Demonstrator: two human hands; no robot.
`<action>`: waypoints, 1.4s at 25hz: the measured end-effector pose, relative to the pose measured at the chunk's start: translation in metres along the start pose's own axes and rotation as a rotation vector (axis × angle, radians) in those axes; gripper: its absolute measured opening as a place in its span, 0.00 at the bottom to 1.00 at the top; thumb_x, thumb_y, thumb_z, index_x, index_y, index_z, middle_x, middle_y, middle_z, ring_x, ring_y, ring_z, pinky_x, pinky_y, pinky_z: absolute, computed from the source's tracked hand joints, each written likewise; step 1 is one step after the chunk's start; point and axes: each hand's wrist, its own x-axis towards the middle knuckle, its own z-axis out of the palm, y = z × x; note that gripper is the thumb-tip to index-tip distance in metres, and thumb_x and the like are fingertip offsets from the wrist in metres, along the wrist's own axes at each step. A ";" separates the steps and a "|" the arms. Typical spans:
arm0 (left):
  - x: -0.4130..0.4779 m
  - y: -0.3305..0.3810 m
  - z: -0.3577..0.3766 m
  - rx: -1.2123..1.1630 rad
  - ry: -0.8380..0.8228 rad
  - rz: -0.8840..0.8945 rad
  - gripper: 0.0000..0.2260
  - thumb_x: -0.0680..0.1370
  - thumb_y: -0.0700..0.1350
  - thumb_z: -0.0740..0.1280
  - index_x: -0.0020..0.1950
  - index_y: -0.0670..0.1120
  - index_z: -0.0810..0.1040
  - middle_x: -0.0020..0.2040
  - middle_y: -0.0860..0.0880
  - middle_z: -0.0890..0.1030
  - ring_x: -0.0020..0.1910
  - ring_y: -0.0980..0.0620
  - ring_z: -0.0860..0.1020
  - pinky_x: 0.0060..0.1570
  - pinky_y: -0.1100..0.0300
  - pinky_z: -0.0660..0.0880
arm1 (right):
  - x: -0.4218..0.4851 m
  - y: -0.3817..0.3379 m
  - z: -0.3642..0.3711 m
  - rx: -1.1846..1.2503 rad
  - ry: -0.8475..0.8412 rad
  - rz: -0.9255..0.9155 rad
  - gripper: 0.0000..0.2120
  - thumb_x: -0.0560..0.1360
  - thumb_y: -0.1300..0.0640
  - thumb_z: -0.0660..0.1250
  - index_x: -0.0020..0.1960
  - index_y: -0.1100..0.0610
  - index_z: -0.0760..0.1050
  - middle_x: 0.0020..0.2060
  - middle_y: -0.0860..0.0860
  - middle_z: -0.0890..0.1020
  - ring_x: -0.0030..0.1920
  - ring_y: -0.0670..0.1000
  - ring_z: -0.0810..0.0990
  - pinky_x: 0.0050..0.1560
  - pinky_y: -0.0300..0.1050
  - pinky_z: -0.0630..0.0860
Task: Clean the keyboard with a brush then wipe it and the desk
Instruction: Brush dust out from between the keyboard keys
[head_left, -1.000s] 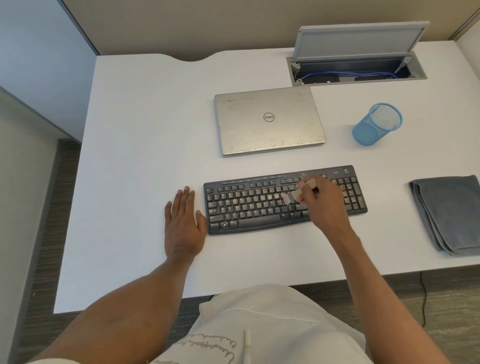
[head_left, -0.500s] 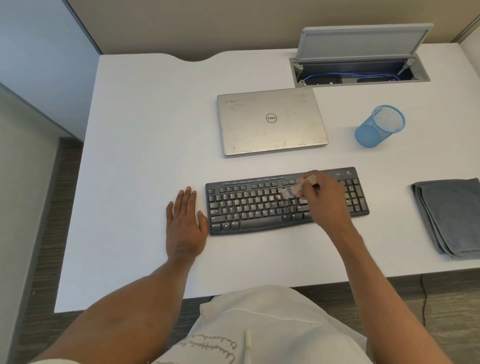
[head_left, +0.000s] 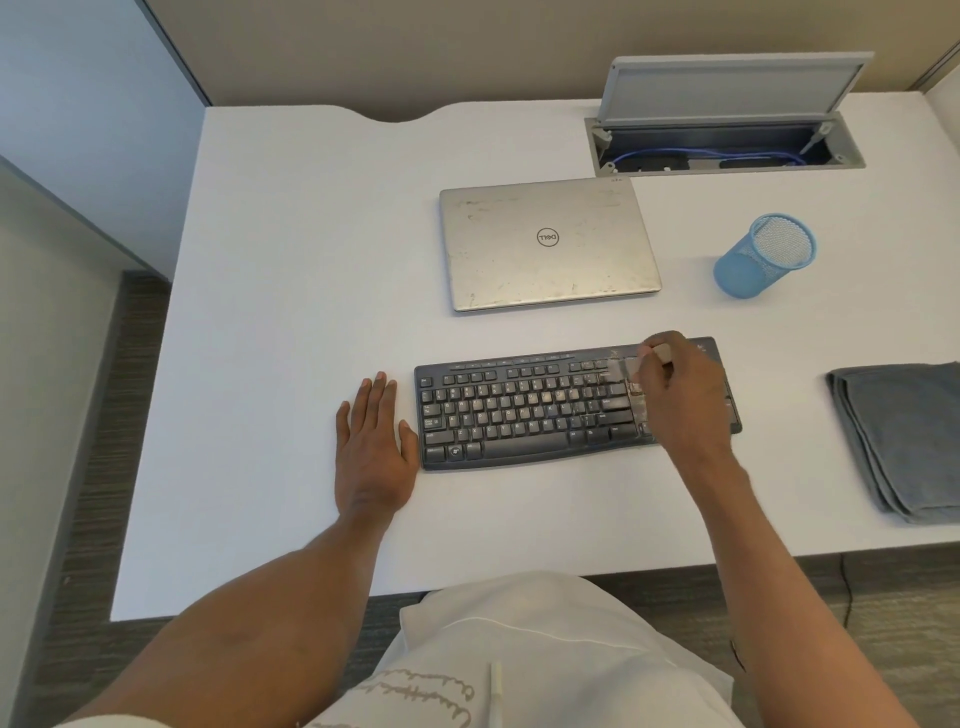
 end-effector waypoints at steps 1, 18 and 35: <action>0.000 0.000 0.000 -0.001 0.005 0.003 0.28 0.85 0.51 0.51 0.85 0.45 0.61 0.86 0.51 0.58 0.86 0.54 0.52 0.85 0.51 0.44 | -0.002 0.000 0.007 0.022 -0.014 -0.037 0.09 0.82 0.65 0.59 0.47 0.58 0.76 0.37 0.50 0.80 0.39 0.44 0.79 0.37 0.41 0.72; 0.001 -0.001 -0.001 0.003 -0.011 0.002 0.29 0.84 0.51 0.50 0.85 0.46 0.60 0.87 0.51 0.57 0.86 0.54 0.50 0.84 0.53 0.41 | -0.006 0.006 0.037 0.003 -0.087 -0.025 0.09 0.84 0.62 0.58 0.51 0.58 0.77 0.40 0.55 0.81 0.41 0.57 0.79 0.41 0.56 0.75; 0.000 -0.003 0.003 -0.004 0.010 0.018 0.28 0.85 0.50 0.51 0.85 0.45 0.61 0.86 0.50 0.59 0.86 0.52 0.52 0.85 0.50 0.44 | 0.006 0.023 0.023 -0.114 -0.233 0.031 0.10 0.84 0.59 0.59 0.48 0.61 0.76 0.39 0.56 0.81 0.42 0.60 0.80 0.41 0.56 0.77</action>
